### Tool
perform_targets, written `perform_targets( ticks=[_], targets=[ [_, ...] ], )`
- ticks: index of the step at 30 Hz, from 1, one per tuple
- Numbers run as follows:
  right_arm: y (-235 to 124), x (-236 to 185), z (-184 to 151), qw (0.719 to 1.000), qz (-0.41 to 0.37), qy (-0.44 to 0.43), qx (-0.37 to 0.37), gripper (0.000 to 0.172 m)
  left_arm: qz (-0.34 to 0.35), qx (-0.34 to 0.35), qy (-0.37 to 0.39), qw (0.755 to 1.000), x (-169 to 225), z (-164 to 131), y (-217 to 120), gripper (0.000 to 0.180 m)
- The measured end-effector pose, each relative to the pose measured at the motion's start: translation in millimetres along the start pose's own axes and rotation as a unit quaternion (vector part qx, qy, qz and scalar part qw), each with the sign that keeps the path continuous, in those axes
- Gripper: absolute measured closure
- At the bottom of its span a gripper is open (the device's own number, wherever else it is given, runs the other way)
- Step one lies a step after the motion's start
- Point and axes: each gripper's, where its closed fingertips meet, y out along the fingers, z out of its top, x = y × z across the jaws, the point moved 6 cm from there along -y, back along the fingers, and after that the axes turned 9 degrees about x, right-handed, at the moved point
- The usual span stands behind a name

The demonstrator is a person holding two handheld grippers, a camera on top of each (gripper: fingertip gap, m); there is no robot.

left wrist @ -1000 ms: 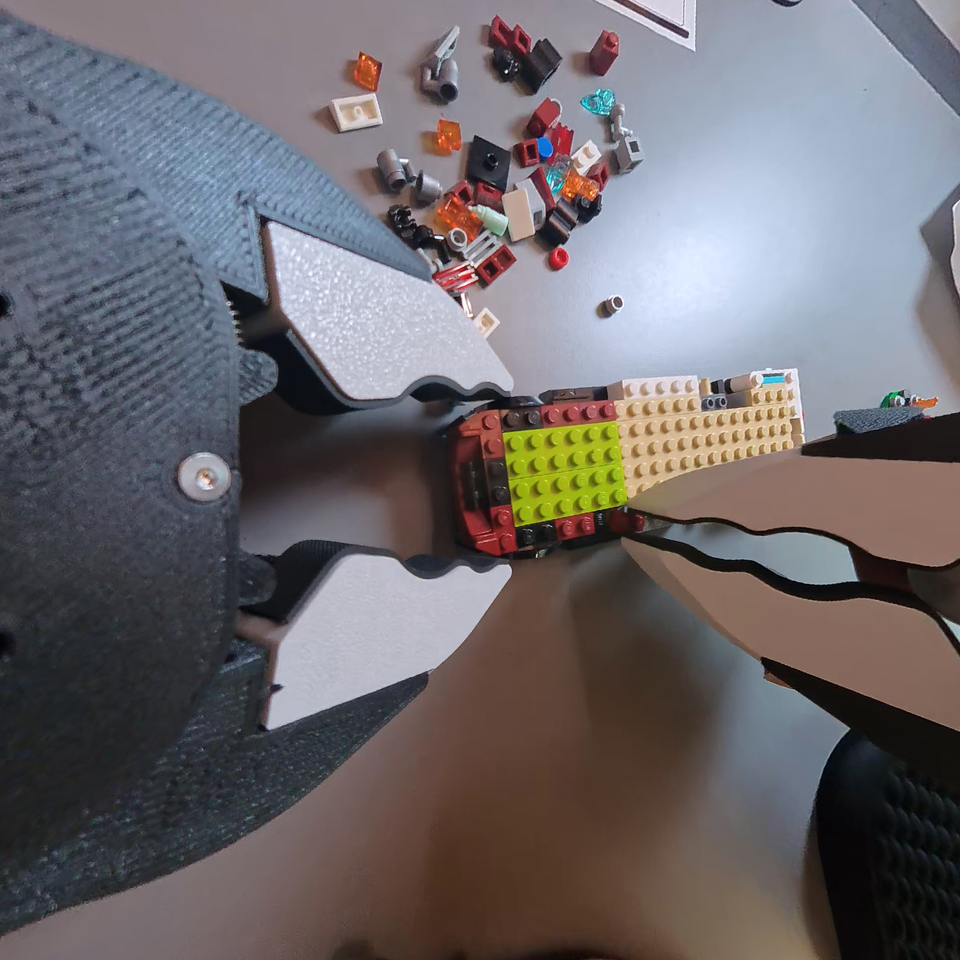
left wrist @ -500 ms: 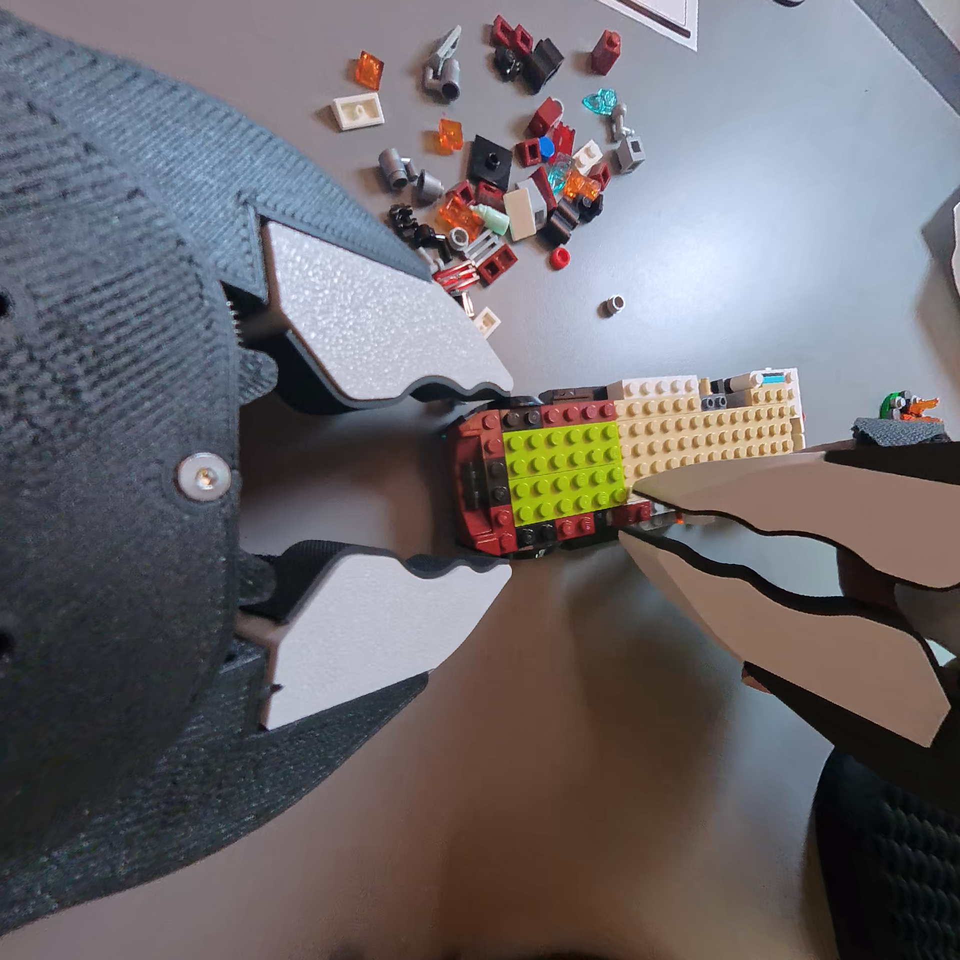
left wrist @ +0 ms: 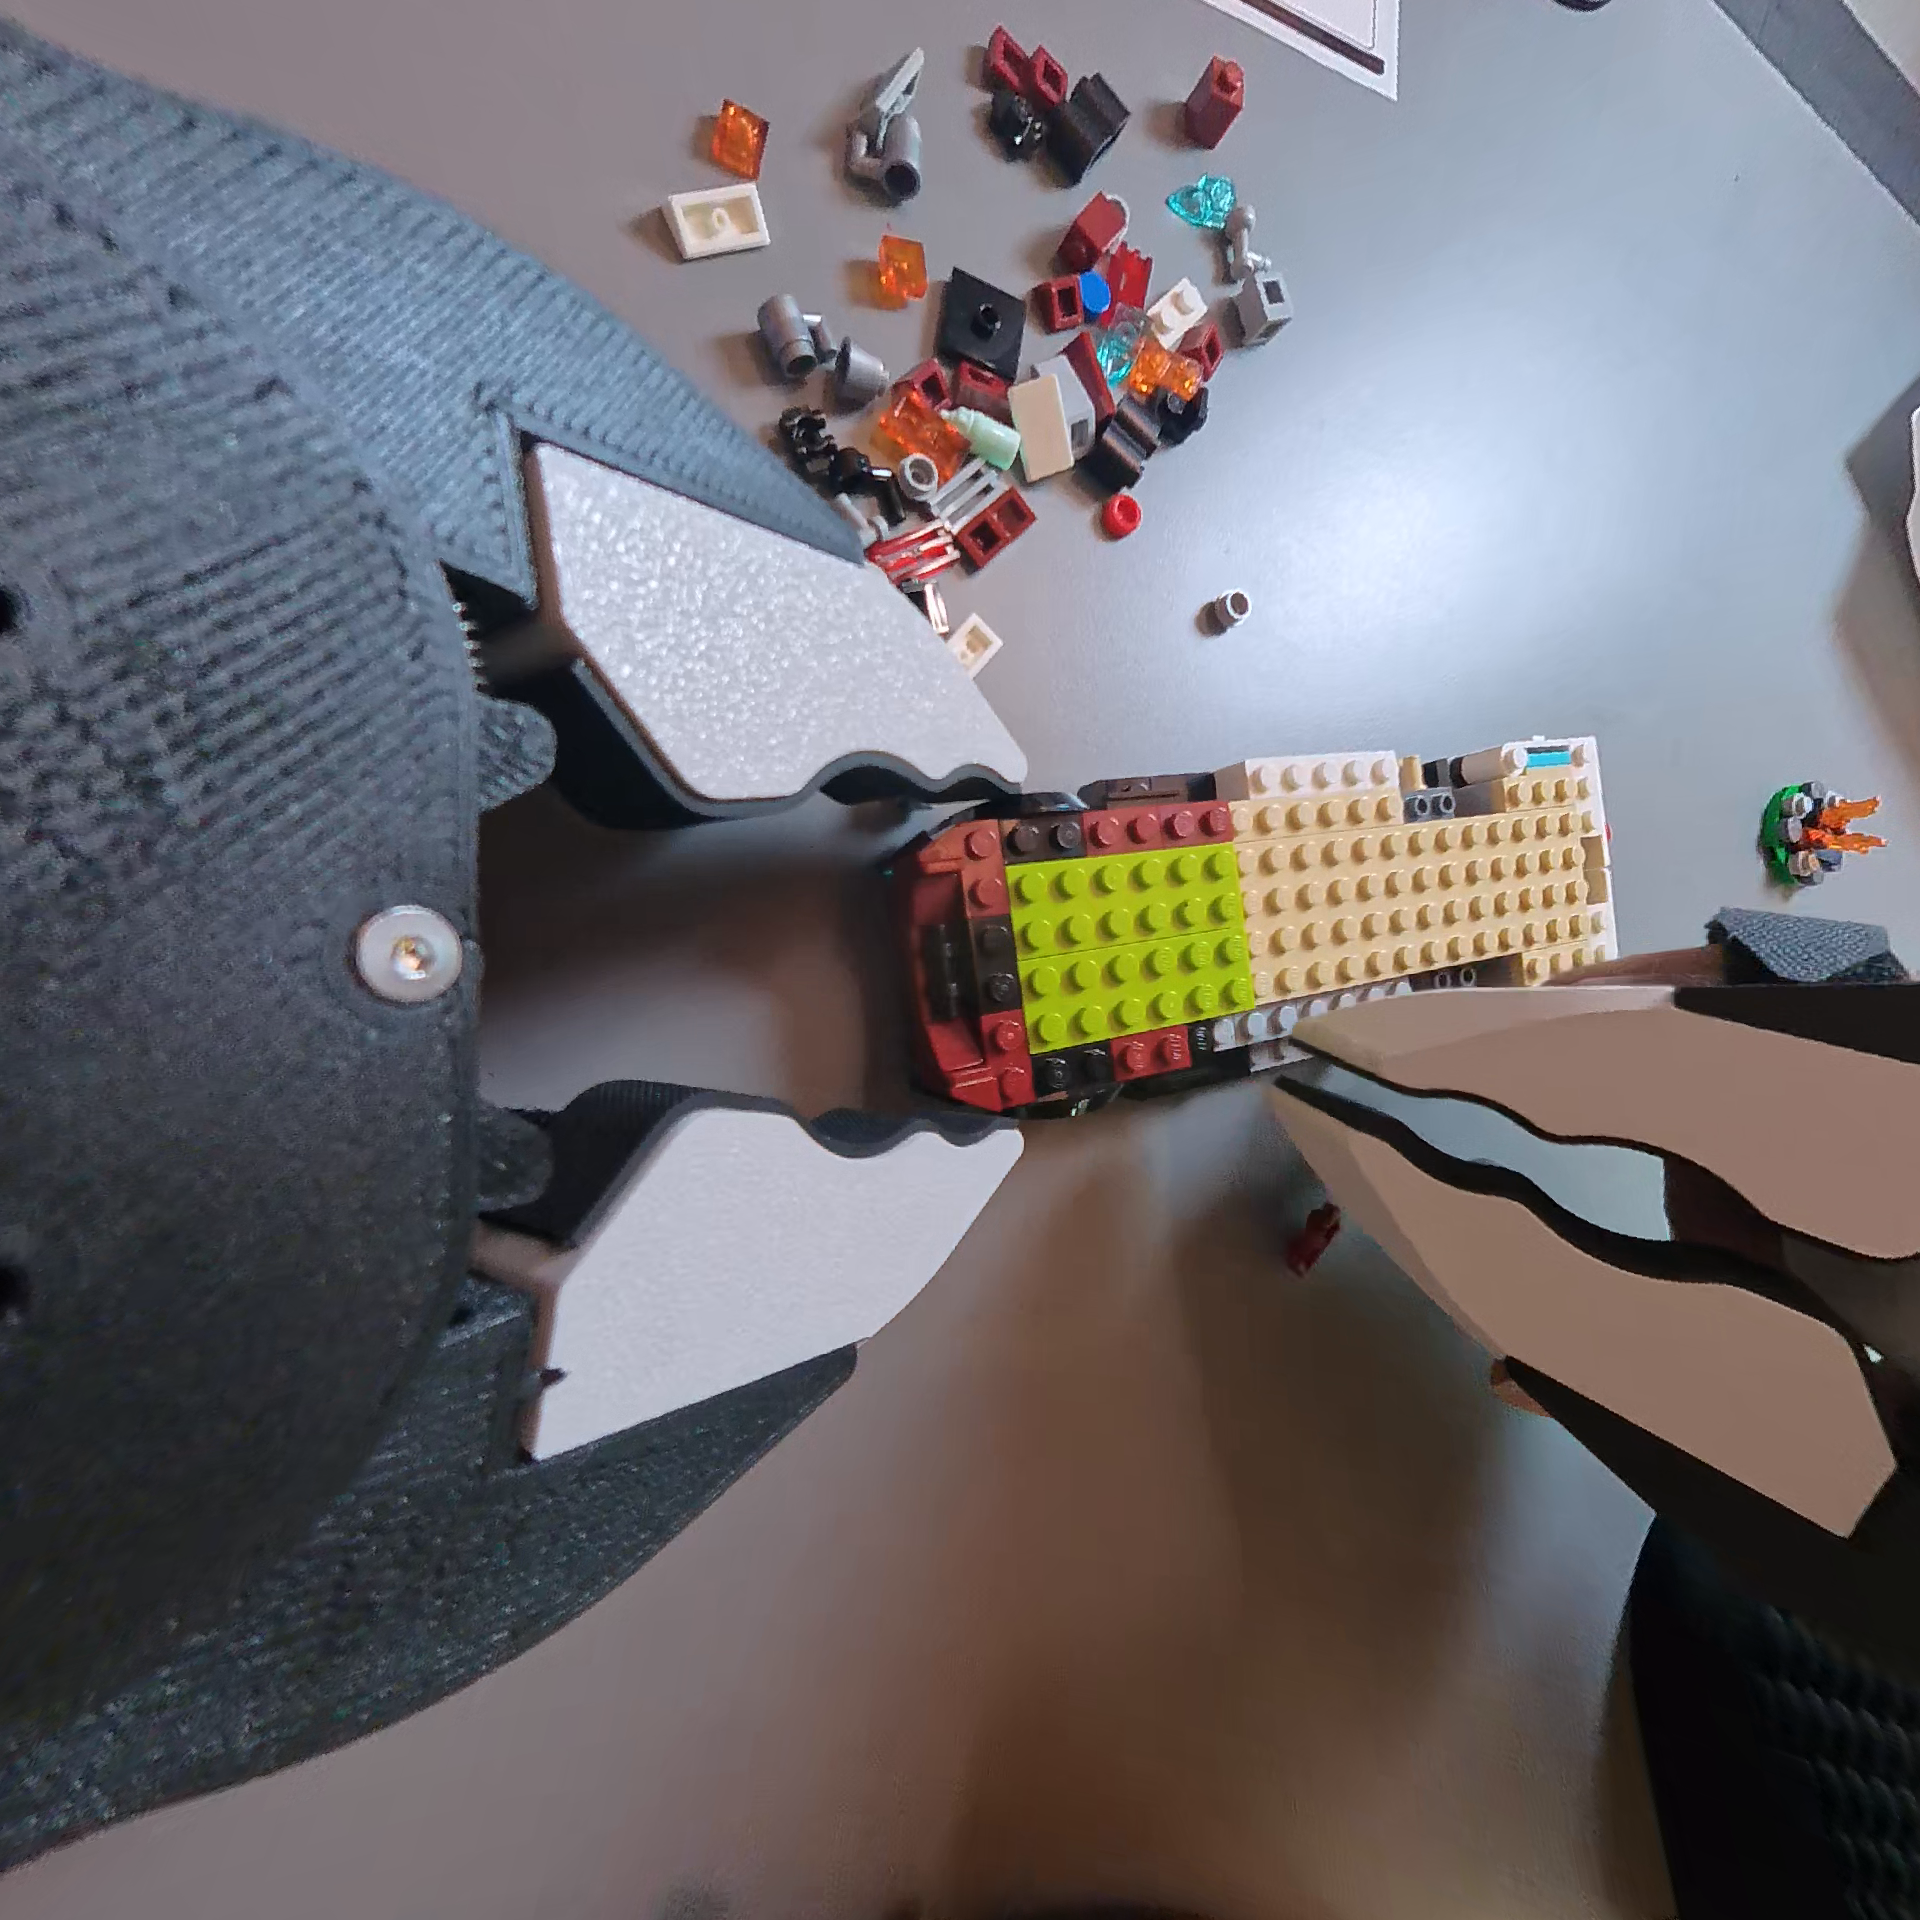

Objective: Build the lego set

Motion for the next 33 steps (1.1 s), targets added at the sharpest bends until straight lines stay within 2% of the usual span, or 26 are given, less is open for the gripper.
perform_targets(
  ticks=[7, 13, 16, 18, 19, 22, 24, 29, 33],
  targets=[
    [-26, -19, -9, 0.995, 0.090, 0.051, -0.015, 0.163, -0.001, -0.001, -0.002, 1.000, 0, 0, 0, 0.123],
    [-22, -33, -22, 0.991, 0.113, 0.045, -0.050, 0.152, -0.007, -0.002, 0.005, 1.000, 1, -1, 0, 0.121],
    [-18, -32, -22, 0.991, 0.118, 0.048, -0.048, 0.154, -0.009, -0.004, 0.015, 1.000, 0, 0, -4, 0.116],
    [-16, -31, -21, 0.990, 0.119, 0.051, -0.049, 0.163, -0.006, 0.007, 0.027, 1.000, -1, 6, -10, 0.114],
    [-15, -32, -19, 0.990, 0.121, 0.058, -0.044, 0.163, -0.005, 0.019, 0.039, 0.999, 0, 12, -14, 0.116],
    [-10, -31, -11, 0.988, 0.119, 0.098, -0.016, 0.163, -0.047, 0.054, 0.083, 0.994, 20, 25, -19, 0.136],
    [-9, -31, -1, 0.981, 0.134, 0.135, 0.026, 0.163, -0.072, 0.053, 0.121, 0.989, 38, 25, -13, 0.143],
    [-8, -28, 19, 0.958, 0.177, 0.212, 0.081, 0.164, -0.041, 0.068, 0.255, 0.964, 62, 28, -2, 0.153],
    [-7, -26, 28, 0.948, 0.205, 0.227, 0.092, 0.164, -0.029, 0.076, 0.301, 0.950, 70, 30, 0, 0.162]
  ],
)
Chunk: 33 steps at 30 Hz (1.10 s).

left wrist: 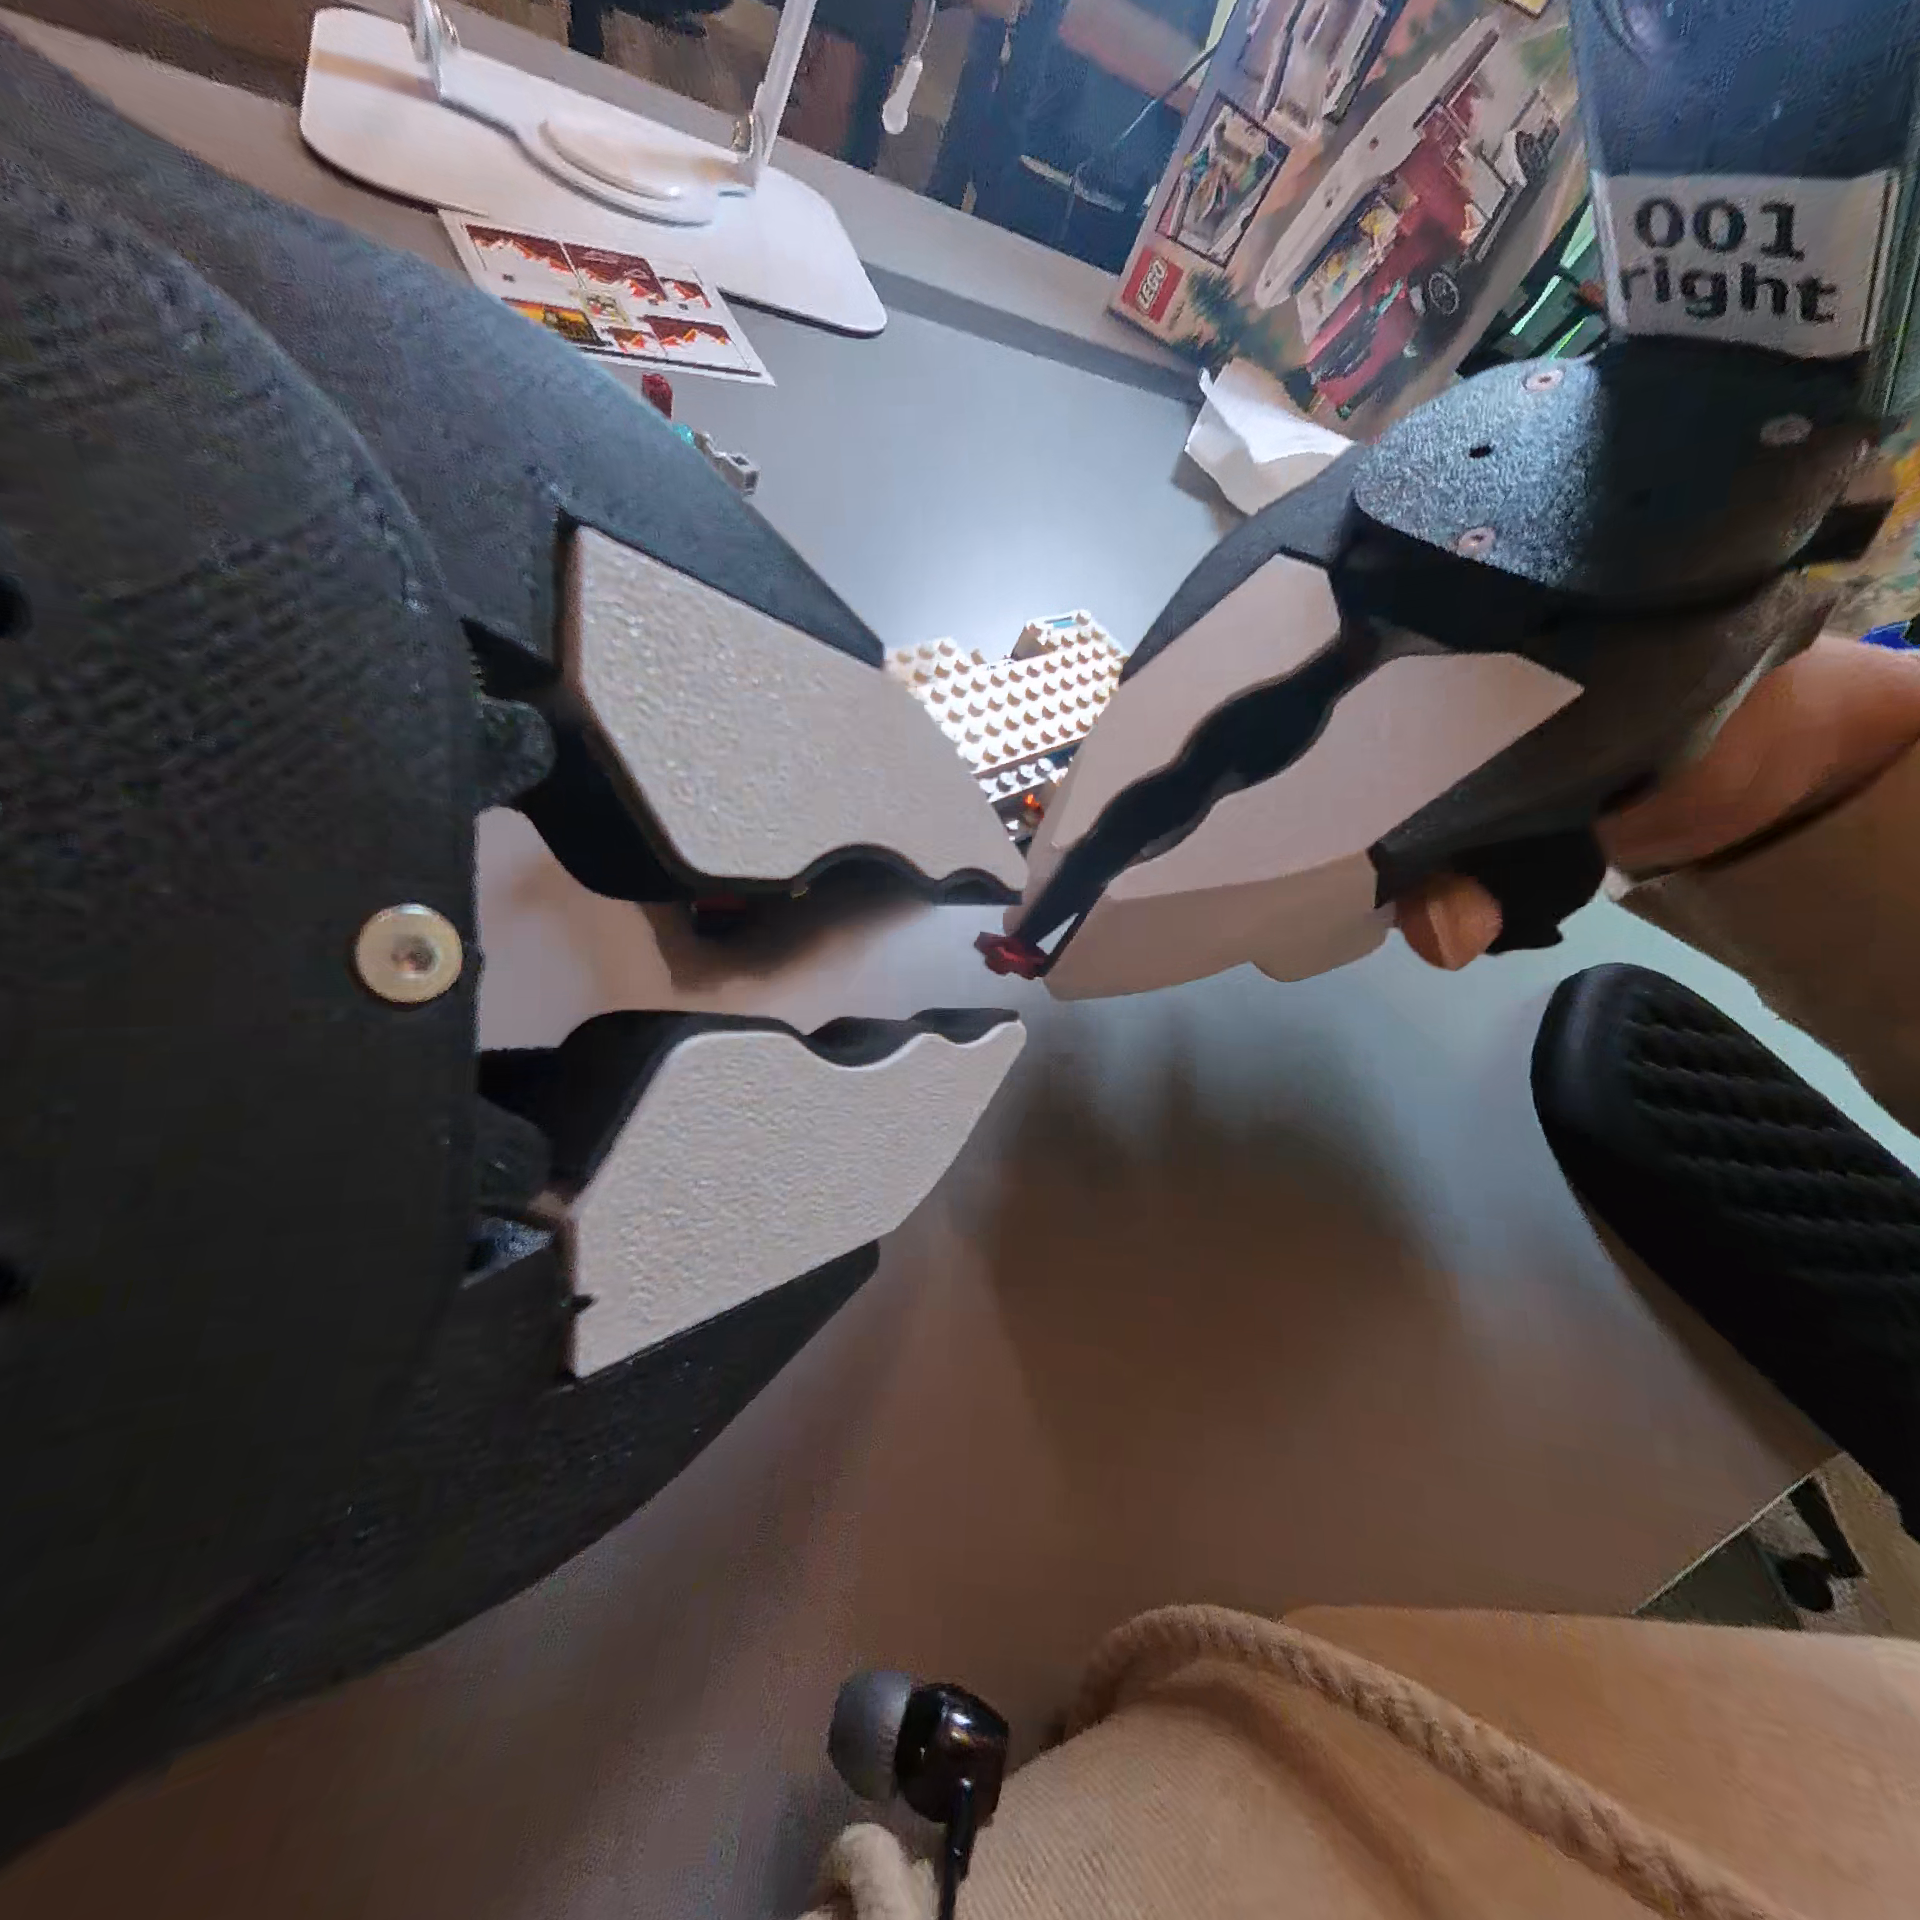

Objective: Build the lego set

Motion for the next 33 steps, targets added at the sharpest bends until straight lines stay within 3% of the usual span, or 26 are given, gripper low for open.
perform_targets(
  ticks=[5, 7, 9, 11, 14, 16, 18, 20, 26, 28, 29, 31, 33],
  targets=[
    [0, 0, 4, 1.000, 0.005, -0.001, 0.006, 0.164, 0.004, -0.006, -0.011, 1.000, -1, -2, -1, 0.173],
    [-3, 1, 6, 1.000, -0.014, -0.014, 0.021, 0.163, 0.005, -0.001, -0.064, 0.998, -5, -3, -1, 0.174],
    [-10, 1, 11, 0.995, -0.055, -0.063, 0.051, 0.158, -0.003, 0.017, -0.178, 0.984, -13, -6, -2, 0.174],
    [-18, -5, 18, 0.983, -0.093, -0.128, 0.091, 0.156, -0.022, 0.051, -0.325, 0.944, -24, -8, -5, 0.174],
    [-22, -12, 20, 0.952, -0.170, -0.239, 0.091, 0.157, -0.061, 0.118, -0.519, 0.844, -38, -10, -9, 0.174],
    [-18, -16, 18, 0.927, -0.211, -0.301, 0.074, 0.157, -0.084, 0.137, -0.594, 0.788, -40, -14, -9, 0.174],
    [-14, -18, 19, 0.911, -0.233, -0.332, 0.067, 0.157, -0.104, 0.146, -0.635, 0.751, -39, -17, -8, 0.174],
    [-11, -19, 19, 0.906, -0.237, -0.345, 0.060, 0.158, -0.117, 0.152, -0.660, 0.726, -38, -17, -6, 0.174],
    [-9, -17, 19, 0.907, -0.231, -0.348, 0.047, 0.164, -0.131, 0.157, -0.693, 0.692, -37, -18, -5, 0.174],
    [-10, -16, 19, 0.915, -0.223, -0.331, 0.050, 0.164, -0.133, 0.159, -0.696, 0.687, -37, -19, -4, 0.174],
    [-11, -14, 18, 0.921, -0.217, -0.319, 0.049, 0.164, -0.127, 0.155, -0.687, 0.699, -37, -19, -5, 0.171],
    [-18, -4, 12, 0.933, -0.209, -0.292, 0.027, 0.164, -0.087, 0.135, -0.641, 0.751, -43, -22, -8, 0.156],
    [-26, 12, 3, 0.938, -0.215, -0.270, -0.008, 0.164, -0.017, 0.084, -0.558, 0.825, -50, -32, -12, 0.148]
  ],
)
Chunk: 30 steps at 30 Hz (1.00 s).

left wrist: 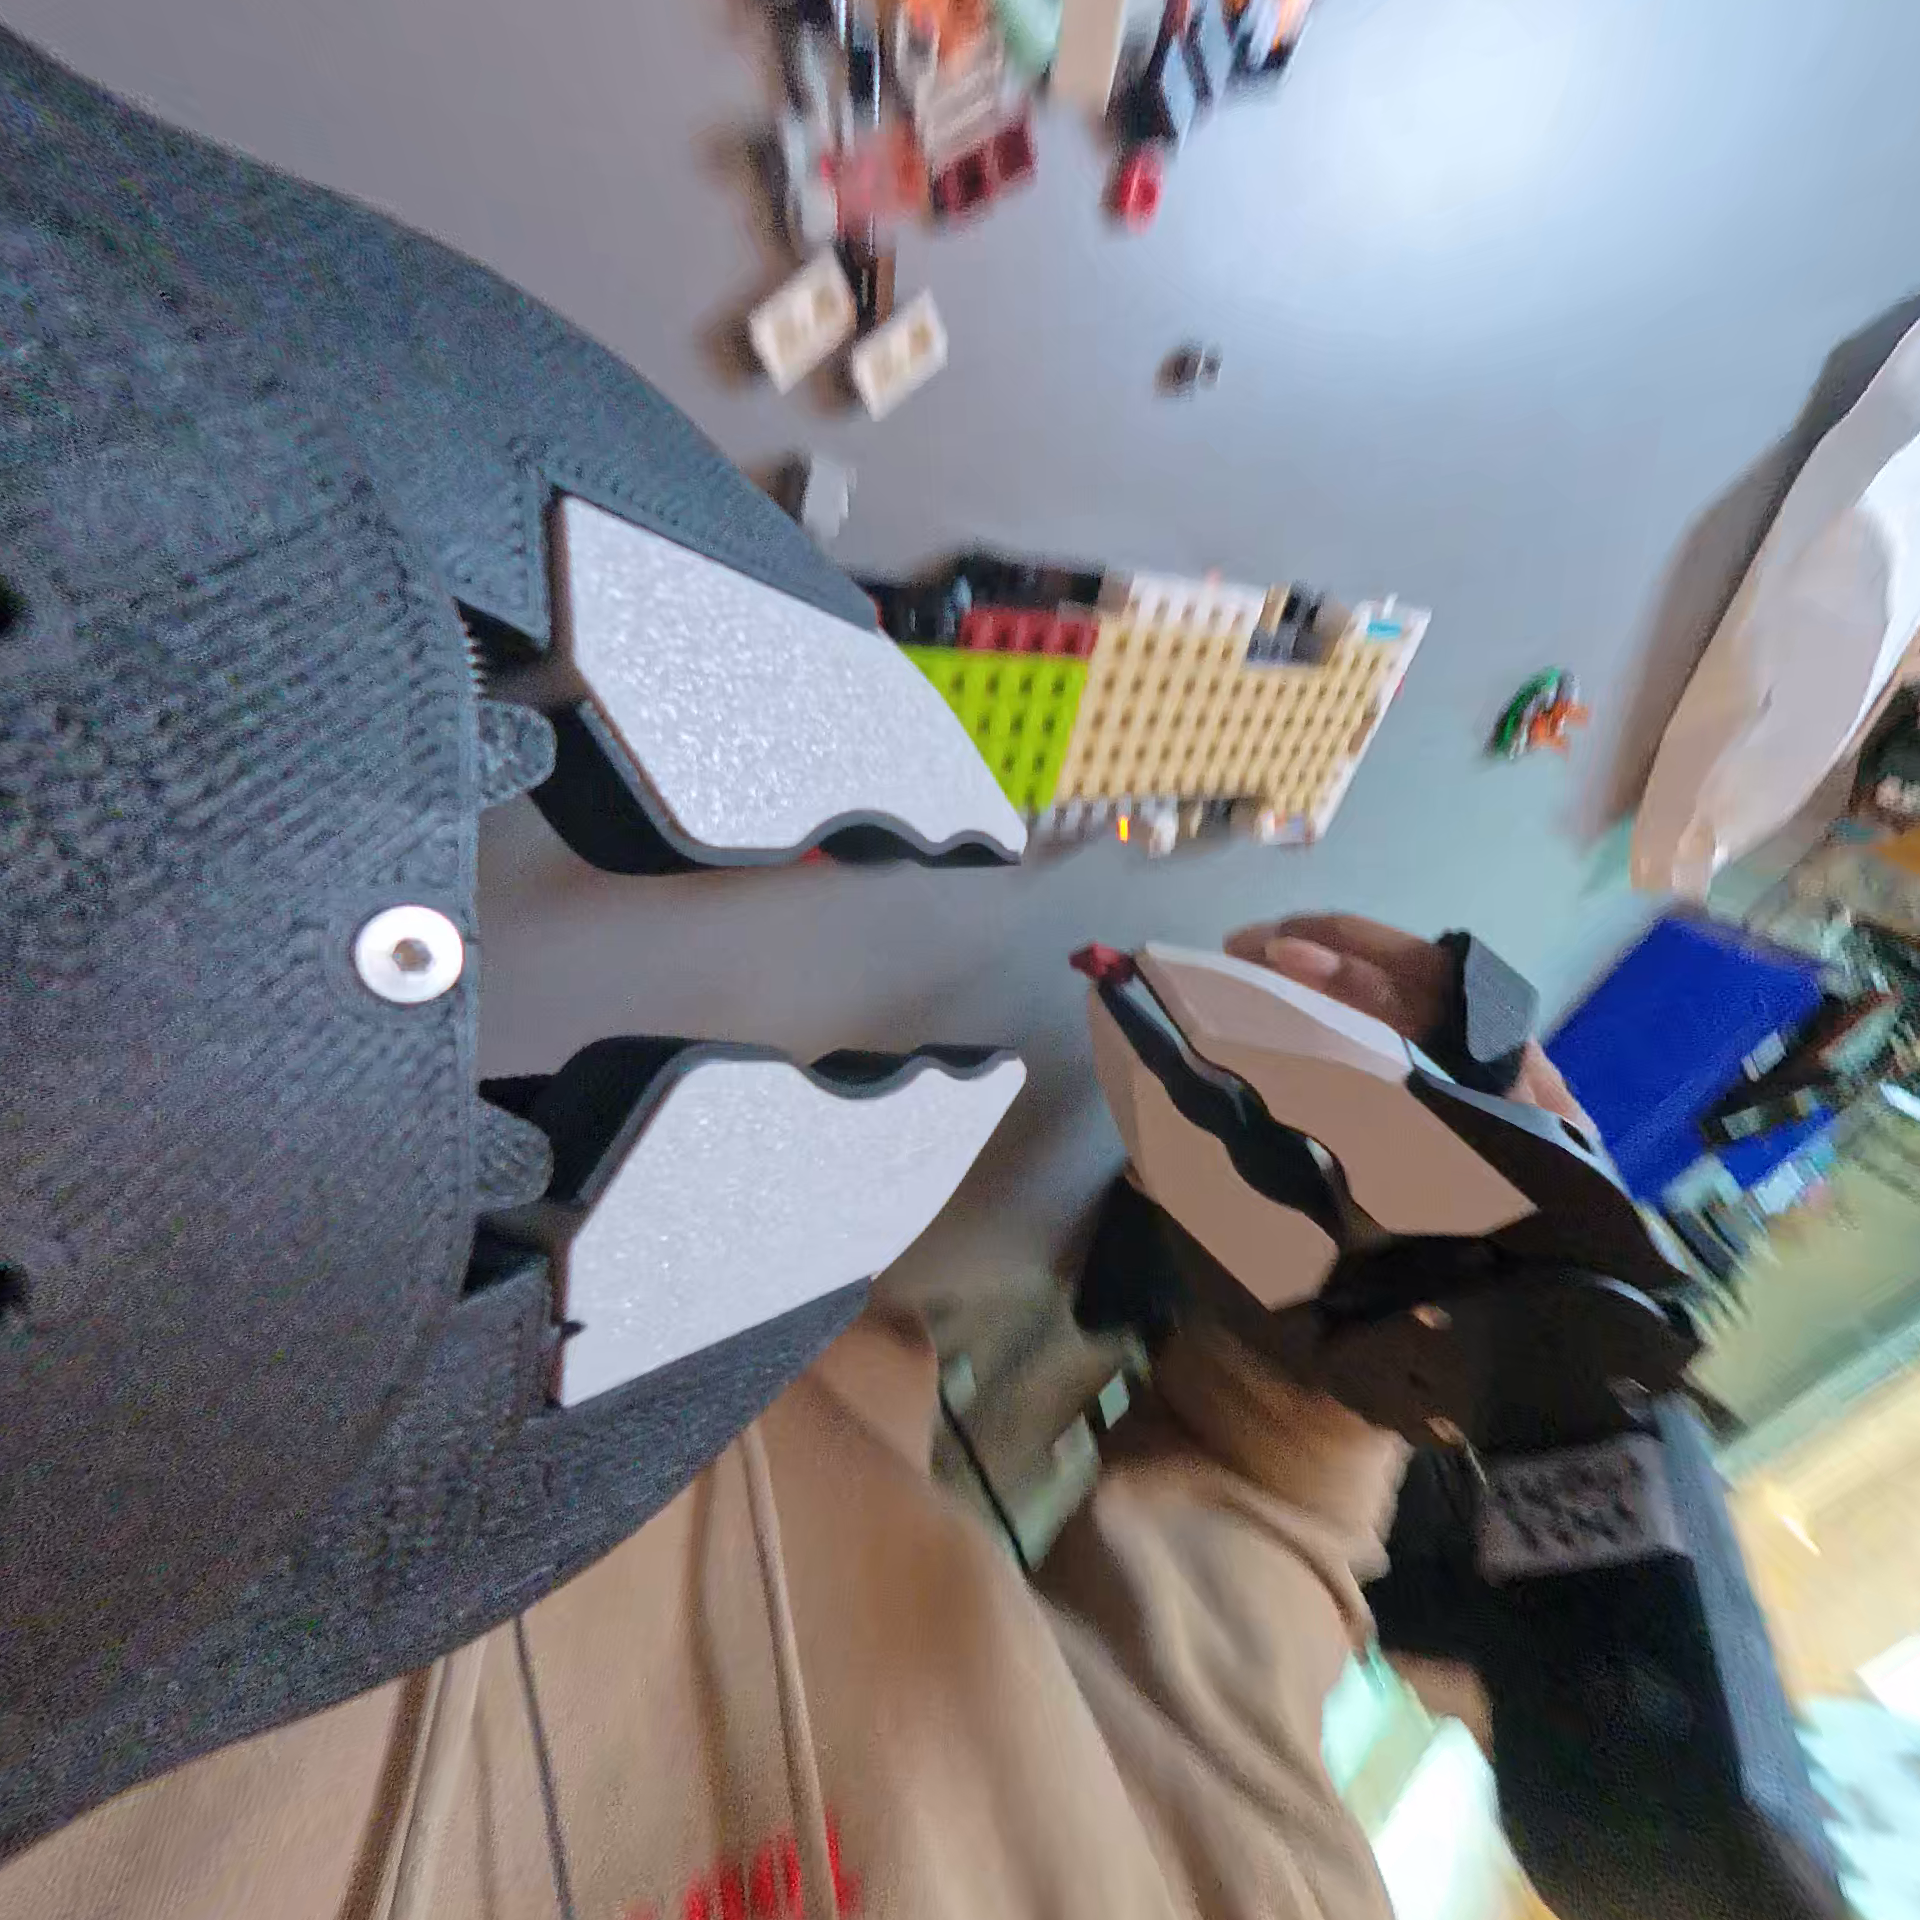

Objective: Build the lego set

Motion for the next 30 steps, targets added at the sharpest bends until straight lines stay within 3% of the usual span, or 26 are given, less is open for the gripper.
perform_targets(
  ticks=[3, 6, 12, 30],
  targets=[
    [7, 6, -15, 0.998, 0.036, 0.027, -0.039, 0.164, 0.122, -0.053, 0.195, 0.972, -16, 1, 0, 0.129],
    [17, 9, -19, 0.996, 0.061, 0.025, -0.061, 0.164, 0.160, -0.102, 0.286, 0.939, -21, -1, 12, 0.117],
    [24, 12, -22, 0.992, 0.087, 0.034, -0.079, 0.164, 0.153, -0.167, 0.296, 0.928, -28, -10, 33, 0.108],
    [29, 12, -21, 0.993, 0.081, 0.032, -0.075, 0.163, 0.130, -0.157, 0.251, 0.946, -28, -6, 40, 0.120]
  ],
)
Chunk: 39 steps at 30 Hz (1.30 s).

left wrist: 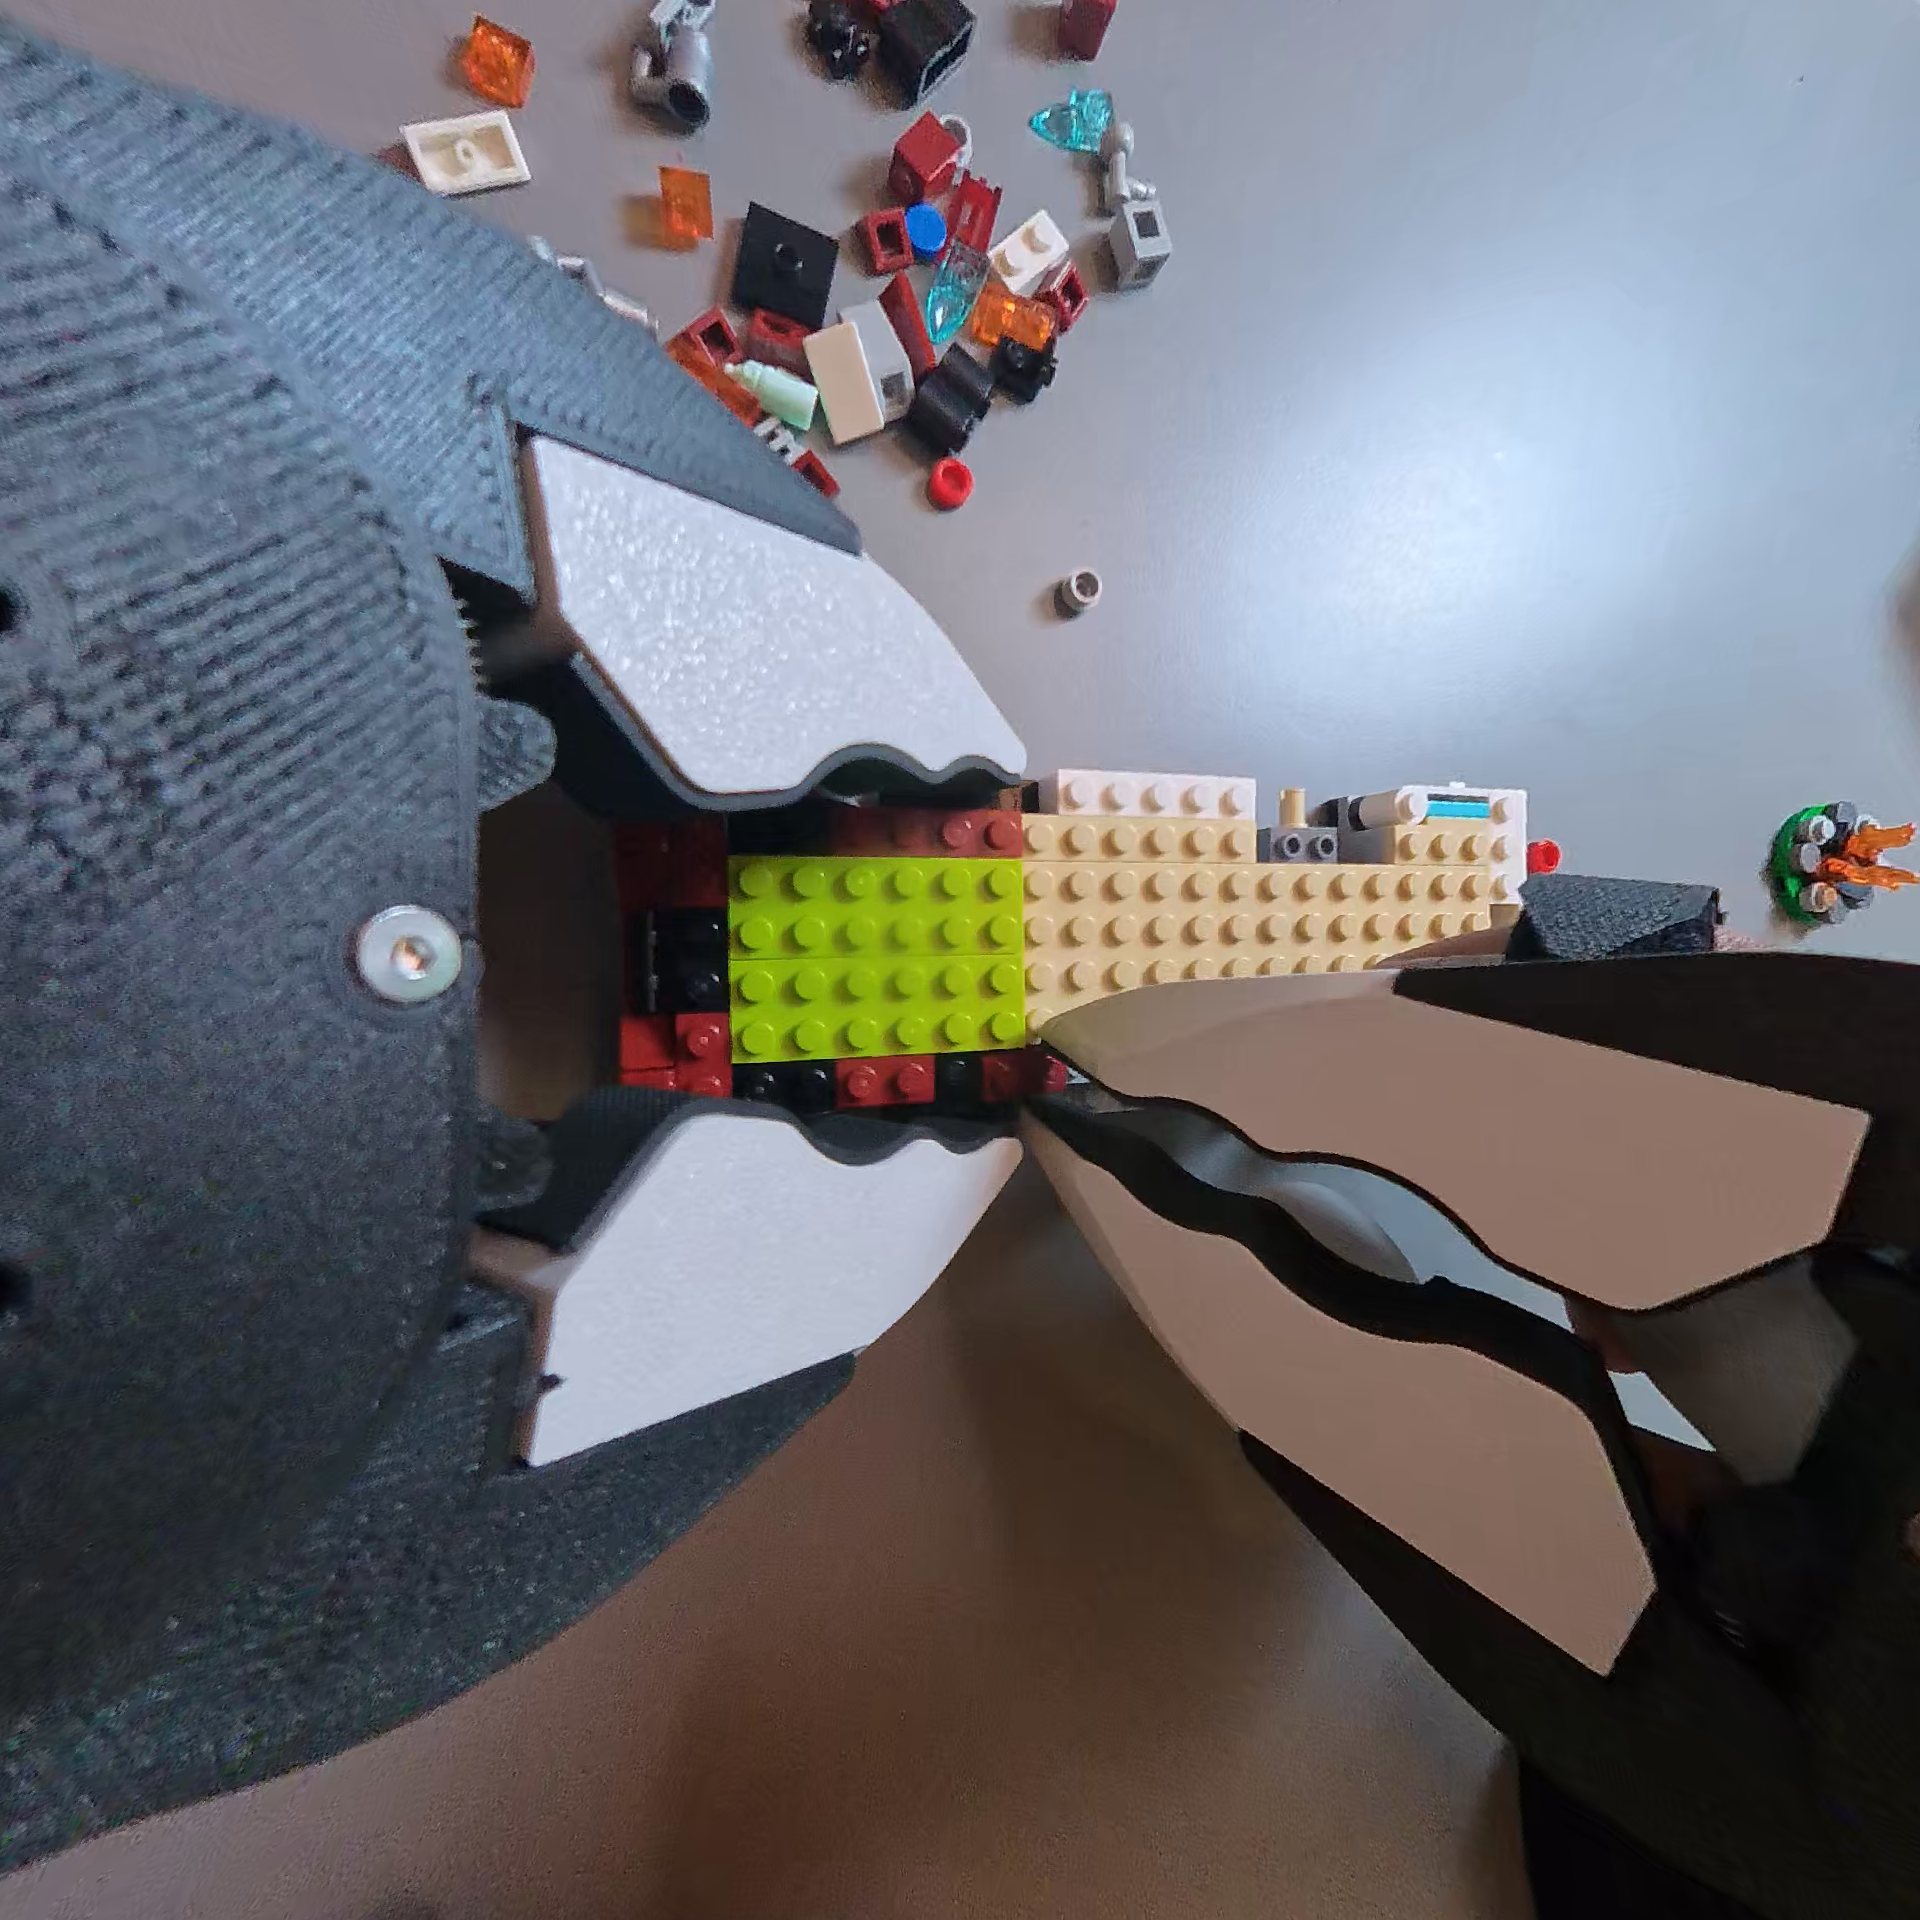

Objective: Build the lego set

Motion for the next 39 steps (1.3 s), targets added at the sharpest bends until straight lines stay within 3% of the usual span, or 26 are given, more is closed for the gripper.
perform_targets(
  ticks=[31, 39],
  targets=[
    [4, -12, 8, 0.988, -0.053, -0.136, -0.056, 0.169, 0.006, 0.009, 0.000, 1.000, 1, -2, -1, 0.120],
    [7, -9, 14, 0.985, -0.017, -0.135, -0.106, 0.169, 0.016, 0.003, 0.022, 1.000, 4, -3, -1, 0.118]
  ],
)
